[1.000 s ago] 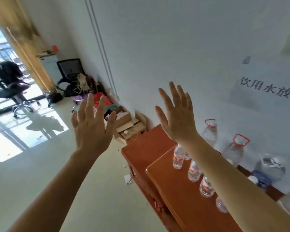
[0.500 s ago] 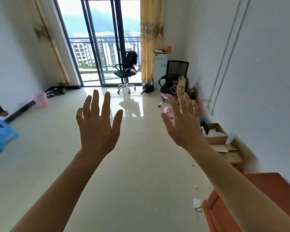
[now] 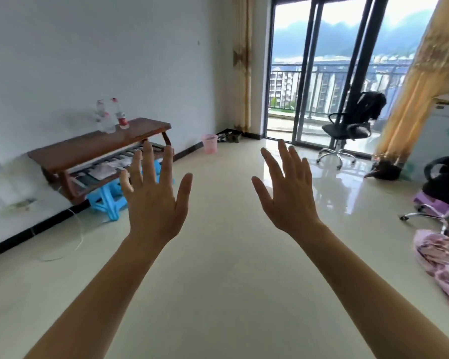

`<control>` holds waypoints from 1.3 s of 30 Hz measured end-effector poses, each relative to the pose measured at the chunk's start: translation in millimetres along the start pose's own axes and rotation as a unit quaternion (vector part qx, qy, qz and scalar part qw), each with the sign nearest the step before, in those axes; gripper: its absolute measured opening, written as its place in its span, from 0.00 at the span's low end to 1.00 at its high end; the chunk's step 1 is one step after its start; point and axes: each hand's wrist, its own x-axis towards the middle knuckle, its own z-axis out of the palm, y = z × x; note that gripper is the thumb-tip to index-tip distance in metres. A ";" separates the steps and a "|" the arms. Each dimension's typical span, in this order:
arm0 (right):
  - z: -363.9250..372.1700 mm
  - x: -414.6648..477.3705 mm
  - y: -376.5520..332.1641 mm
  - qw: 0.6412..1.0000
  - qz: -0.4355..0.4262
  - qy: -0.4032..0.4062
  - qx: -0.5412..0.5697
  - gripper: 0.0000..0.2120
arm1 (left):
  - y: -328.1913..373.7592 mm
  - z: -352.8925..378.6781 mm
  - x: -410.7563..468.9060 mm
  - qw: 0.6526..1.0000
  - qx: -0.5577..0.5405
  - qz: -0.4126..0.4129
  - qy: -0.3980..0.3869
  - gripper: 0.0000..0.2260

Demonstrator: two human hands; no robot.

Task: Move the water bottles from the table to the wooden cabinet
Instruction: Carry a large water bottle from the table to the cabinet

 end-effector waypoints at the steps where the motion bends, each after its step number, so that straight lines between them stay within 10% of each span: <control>1: 15.1 23.8 2.4 1.000 -0.018 -0.003 0.015 0.29 | -6.0 8.2 15.8 1.000 0.016 -0.014 0.004 0.30; 20: 339.4 325.6 -94.3 0.974 -0.175 -0.056 0.136 0.30 | -247.2 166.7 219.9 0.969 0.141 -0.192 0.063 0.30; 39: 682.5 631.3 -86.9 0.971 -0.146 -0.073 0.176 0.29 | -451.4 433.4 516.9 0.964 0.183 -0.192 0.004 0.31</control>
